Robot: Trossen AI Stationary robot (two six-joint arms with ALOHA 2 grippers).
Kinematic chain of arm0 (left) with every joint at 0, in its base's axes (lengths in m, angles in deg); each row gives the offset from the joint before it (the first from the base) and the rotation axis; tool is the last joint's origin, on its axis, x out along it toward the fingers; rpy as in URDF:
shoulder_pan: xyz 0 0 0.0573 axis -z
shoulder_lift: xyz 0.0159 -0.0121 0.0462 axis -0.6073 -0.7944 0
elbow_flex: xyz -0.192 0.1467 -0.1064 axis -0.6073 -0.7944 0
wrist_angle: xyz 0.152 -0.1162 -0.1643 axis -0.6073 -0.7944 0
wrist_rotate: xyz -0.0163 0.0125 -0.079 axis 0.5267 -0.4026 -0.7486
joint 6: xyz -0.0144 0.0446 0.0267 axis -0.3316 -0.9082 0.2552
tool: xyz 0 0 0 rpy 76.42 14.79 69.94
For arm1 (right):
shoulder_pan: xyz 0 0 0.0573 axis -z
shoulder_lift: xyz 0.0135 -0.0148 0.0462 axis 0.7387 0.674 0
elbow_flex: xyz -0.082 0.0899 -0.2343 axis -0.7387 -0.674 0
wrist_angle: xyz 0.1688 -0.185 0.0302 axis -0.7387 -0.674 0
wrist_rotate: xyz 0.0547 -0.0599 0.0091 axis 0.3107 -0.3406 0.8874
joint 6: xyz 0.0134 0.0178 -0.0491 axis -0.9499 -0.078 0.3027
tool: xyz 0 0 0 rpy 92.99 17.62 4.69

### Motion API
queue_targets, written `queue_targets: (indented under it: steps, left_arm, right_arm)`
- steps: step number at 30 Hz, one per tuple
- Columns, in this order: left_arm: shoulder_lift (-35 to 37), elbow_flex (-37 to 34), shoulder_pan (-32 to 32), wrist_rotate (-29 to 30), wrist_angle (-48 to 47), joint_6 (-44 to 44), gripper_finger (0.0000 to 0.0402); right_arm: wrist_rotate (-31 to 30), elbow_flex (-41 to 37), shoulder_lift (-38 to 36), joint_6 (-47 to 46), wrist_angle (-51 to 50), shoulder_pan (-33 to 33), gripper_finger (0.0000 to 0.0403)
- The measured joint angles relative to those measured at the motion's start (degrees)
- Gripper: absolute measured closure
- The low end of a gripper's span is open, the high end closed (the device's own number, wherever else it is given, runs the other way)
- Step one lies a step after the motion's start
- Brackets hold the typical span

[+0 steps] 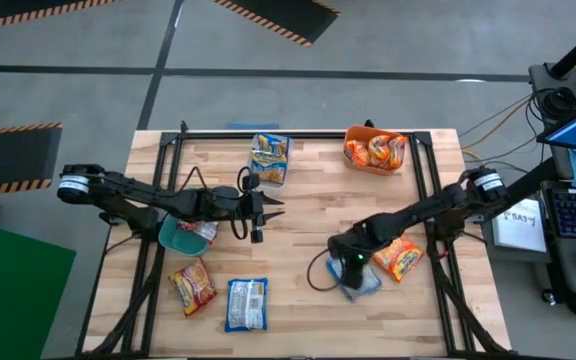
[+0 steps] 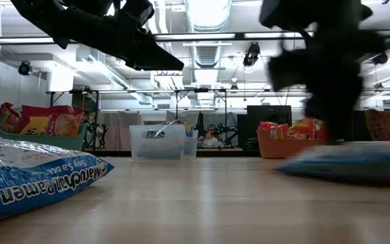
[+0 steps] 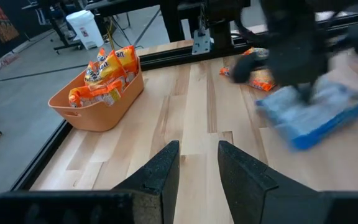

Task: Sort Maruchan noodles
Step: Put the blue noodle pack into the transparent bin

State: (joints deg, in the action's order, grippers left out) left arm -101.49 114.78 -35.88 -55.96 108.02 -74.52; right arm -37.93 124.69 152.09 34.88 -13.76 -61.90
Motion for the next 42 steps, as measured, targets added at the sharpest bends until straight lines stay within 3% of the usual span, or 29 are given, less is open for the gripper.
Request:
queue_targets:
  steps: [4,7,10,13,18,27,32,42]
  left_arm:
    - [0.0,0.0,0.0,0.0,0.02,0.22,0.0308]
    - [0.0,0.0,0.0,0.0,0.09,0.22,0.0308]
    - [0.0,0.0,0.0,0.0,0.22,0.26,0.0308]
    - [0.0,0.0,0.0,0.0,0.23,0.49,0.0308]
    - [0.0,0.0,0.0,0.0,0.35,1.34,0.0308]
    - [0.0,0.0,0.0,0.0,0.63,4.38,0.0308]
    - [-0.37,0.02,0.0,-0.01,1.23,9.97,0.0308]
    - [-7.35,0.19,0.93,-0.1,4.79,22.35,0.0308]
  right_arm:
    - [-27.32,4.76,-1.61,3.48,1.17,0.41,0.0394]
    - [-36.46,8.44,-4.24,12.68,2.33,0.72,0.0394]
    - [-35.48,10.5,-7.16,19.95,3.48,1.78,0.0394]
    - [-35.11,10.69,-10.04,21.23,3.92,2.23,0.0394]
    - [-35.02,4.24,-14.04,21.75,8.24,2.33,0.0394]
    - [-35.04,-19.24,-15.69,28.35,45.17,3.67,0.0394]
    - [-35.02,-27.49,-12.8,28.42,65.52,7.45,0.0394]
    - [-35.04,-28.71,-14.03,27.47,65.54,14.71,0.0394]
